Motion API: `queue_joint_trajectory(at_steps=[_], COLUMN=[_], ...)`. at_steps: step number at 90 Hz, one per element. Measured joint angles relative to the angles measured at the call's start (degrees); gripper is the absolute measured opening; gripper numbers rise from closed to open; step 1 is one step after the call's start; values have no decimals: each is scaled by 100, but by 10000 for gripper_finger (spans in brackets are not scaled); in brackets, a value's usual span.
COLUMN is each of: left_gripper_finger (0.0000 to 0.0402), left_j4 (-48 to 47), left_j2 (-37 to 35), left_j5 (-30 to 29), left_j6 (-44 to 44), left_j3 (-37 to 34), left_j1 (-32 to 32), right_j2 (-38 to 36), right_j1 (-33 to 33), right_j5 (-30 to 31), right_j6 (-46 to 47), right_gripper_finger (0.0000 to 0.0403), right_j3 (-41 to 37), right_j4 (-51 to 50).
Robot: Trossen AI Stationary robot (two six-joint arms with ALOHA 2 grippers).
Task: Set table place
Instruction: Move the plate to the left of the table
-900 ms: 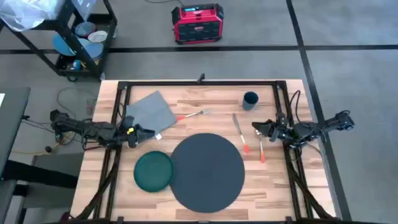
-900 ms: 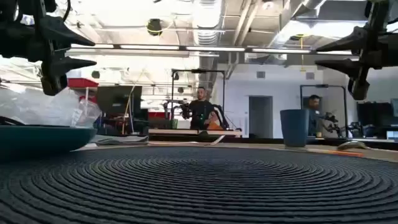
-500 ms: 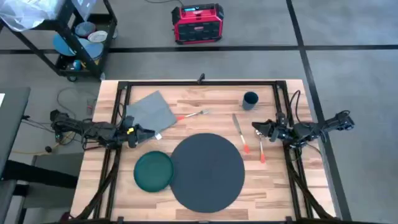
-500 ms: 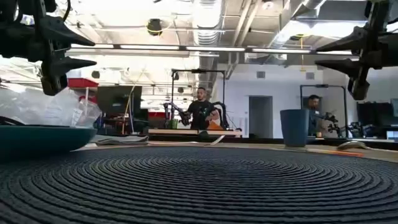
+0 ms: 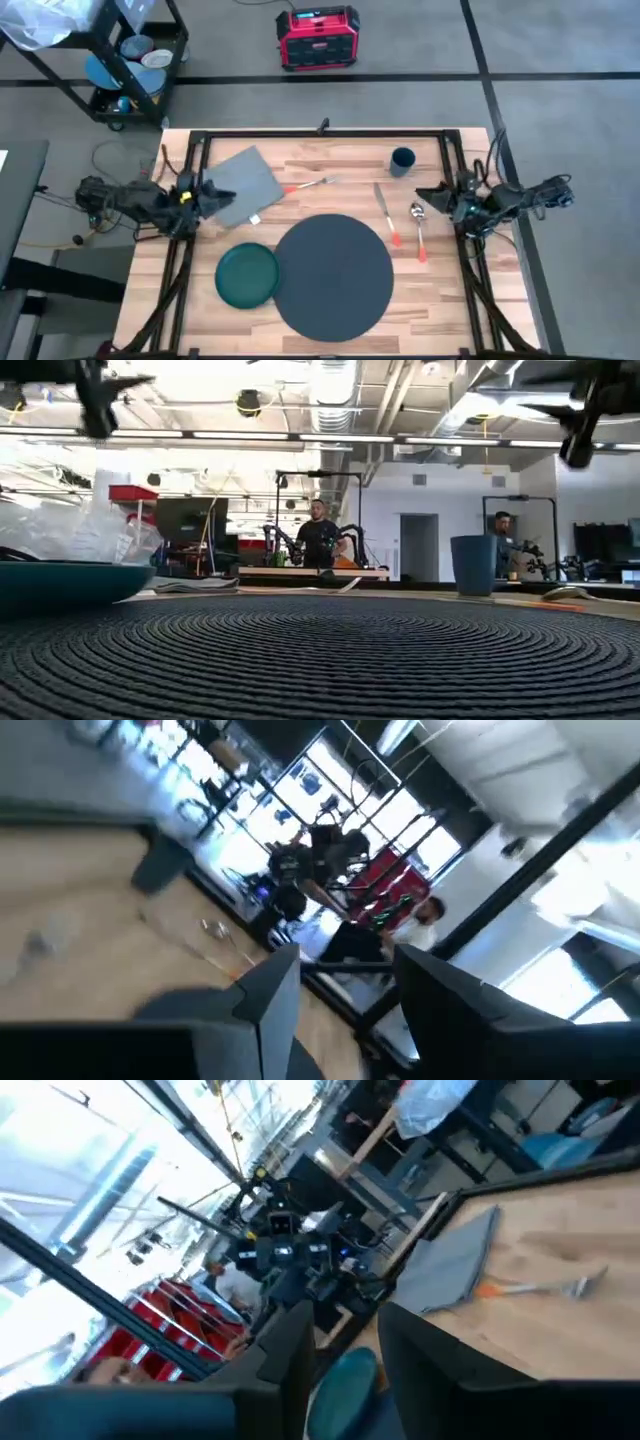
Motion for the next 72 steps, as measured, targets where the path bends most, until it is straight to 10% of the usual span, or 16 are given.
queue_joint_trajectory(at_steps=[50, 72], left_gripper_finger=[148, 148], left_j4=[-1874, -4957], left_j2=[4840, 5443], left_j5=[31, -75], left_j6=[3287, 1806], left_j3=[5647, 6157], left_j1=[10, 434], right_j2=[3747, 4284], right_j1=[-282, -278], right_j5=[-197, -404], right_j6=[-403, -353], right_gripper_finger=[102, 102], right_j3=[4352, 4865], right_j4=[-2704, -3807])
